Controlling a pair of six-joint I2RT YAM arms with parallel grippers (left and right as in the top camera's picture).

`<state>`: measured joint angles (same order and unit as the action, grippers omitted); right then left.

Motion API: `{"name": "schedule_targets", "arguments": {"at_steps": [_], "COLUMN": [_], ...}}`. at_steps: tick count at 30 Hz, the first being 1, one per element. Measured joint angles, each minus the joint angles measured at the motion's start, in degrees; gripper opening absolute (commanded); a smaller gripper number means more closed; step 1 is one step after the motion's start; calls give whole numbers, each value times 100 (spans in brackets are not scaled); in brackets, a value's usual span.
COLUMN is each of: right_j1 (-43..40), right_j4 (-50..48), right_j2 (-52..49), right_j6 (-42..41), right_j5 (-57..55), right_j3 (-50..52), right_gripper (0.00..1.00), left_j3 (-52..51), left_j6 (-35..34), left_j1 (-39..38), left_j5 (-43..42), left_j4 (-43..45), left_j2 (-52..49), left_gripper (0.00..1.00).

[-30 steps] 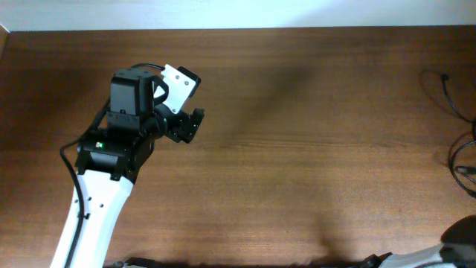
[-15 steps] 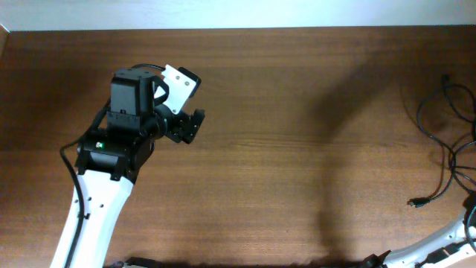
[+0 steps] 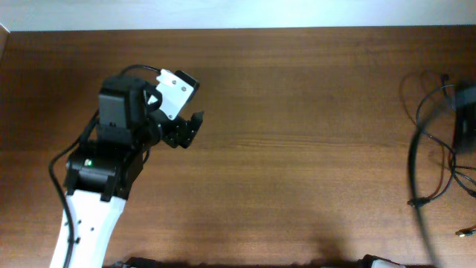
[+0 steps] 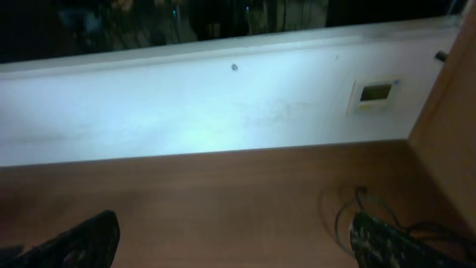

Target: Untangle cables

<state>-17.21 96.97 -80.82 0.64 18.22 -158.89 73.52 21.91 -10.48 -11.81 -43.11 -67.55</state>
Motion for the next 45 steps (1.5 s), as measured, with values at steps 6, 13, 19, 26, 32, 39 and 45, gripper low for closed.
{"name": "schedule_targets", "arguments": {"at_steps": [6,13,19,26,32,39,45], "right_j1": [7,260,756,769,396,417,417], "right_j4": [0,0,0,0,-1377,-5772,-7945], "right_j2": [1908,5029,6581,8050,8030,8004,8008], "right_j6": [455,739,380,507,2656,2363,1567], "right_j5": [1064,1381,1578,1853,1626,1285,540], "right_j3": [2317,4889,6419,7117,8679,12061,13988], "right_gripper": [99,93,99,99,99,99,99], "left_j3": [-2,0,0,0,0,0,0], "left_j6": [17,17,17,20,20,20,20], "left_j1": [0,4,4,4,9,4,4], "left_j5": [-28,-37,-39,-39,-44,-39,-39], "left_j4": [-107,-356,-455,-470,-479,-457,-472], "left_j2": [763,2044,2374,2356,2354,2354,2352], "left_gripper": [90,92,92,93,93,93,93]}}
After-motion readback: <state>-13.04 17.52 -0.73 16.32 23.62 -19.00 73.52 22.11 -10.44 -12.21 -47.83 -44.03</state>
